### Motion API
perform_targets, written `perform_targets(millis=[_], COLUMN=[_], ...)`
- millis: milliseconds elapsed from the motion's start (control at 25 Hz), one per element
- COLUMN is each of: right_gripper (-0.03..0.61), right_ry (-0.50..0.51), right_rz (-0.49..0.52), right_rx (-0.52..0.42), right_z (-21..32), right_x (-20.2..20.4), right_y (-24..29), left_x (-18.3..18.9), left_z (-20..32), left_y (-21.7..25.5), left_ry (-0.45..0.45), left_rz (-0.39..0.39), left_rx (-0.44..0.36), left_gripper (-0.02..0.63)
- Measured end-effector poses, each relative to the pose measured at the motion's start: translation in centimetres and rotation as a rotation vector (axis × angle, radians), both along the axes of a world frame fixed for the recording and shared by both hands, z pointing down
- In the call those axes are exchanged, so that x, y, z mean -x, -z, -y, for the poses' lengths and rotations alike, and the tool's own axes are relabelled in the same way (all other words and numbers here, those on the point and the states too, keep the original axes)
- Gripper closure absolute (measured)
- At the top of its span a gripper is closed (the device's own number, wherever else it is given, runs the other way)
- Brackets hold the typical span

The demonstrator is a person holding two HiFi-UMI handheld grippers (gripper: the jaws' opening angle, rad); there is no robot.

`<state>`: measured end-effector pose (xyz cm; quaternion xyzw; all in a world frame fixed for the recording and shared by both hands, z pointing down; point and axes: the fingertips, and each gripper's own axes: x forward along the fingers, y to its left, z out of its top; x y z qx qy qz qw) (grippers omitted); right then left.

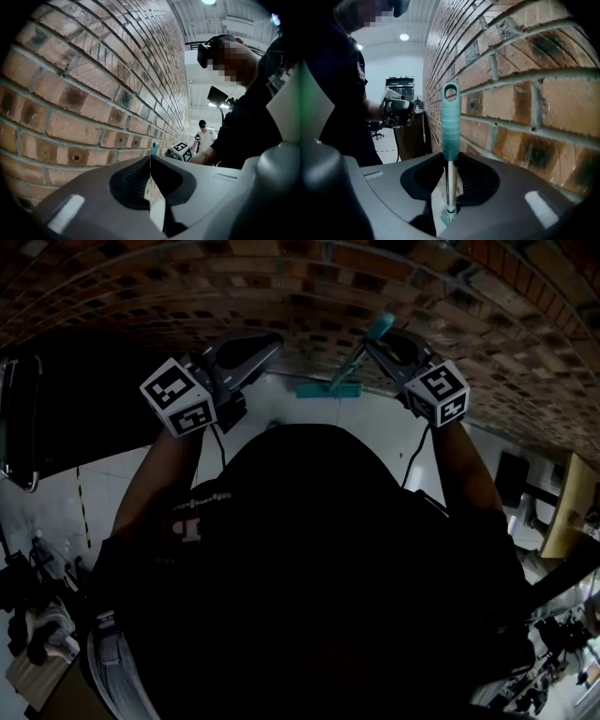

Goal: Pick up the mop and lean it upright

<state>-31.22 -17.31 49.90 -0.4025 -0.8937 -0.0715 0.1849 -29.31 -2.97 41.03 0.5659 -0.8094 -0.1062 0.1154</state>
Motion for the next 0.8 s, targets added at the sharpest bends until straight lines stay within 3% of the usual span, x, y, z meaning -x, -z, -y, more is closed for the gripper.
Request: perform_targets(millis=[440, 800], right_gripper=[0.468, 0.466], right_ry=[-0.061, -0.123], right_rz=[-0.031, -0.009], right_rx=[-0.004, 0.056], right_z=[0.7, 1.5], right_x=[1.1, 3.0], right_y=[-5.7, -6.0], left_x=[-0.3, -0.8], left_z=[0.1, 0.5], left_y=[-3.5, -6.2], left_ry=[0.007, -0.017], left_rz=[-0.028, -0.083], left_rx=[0.017, 0.037], left_gripper=[0.612, 0.612])
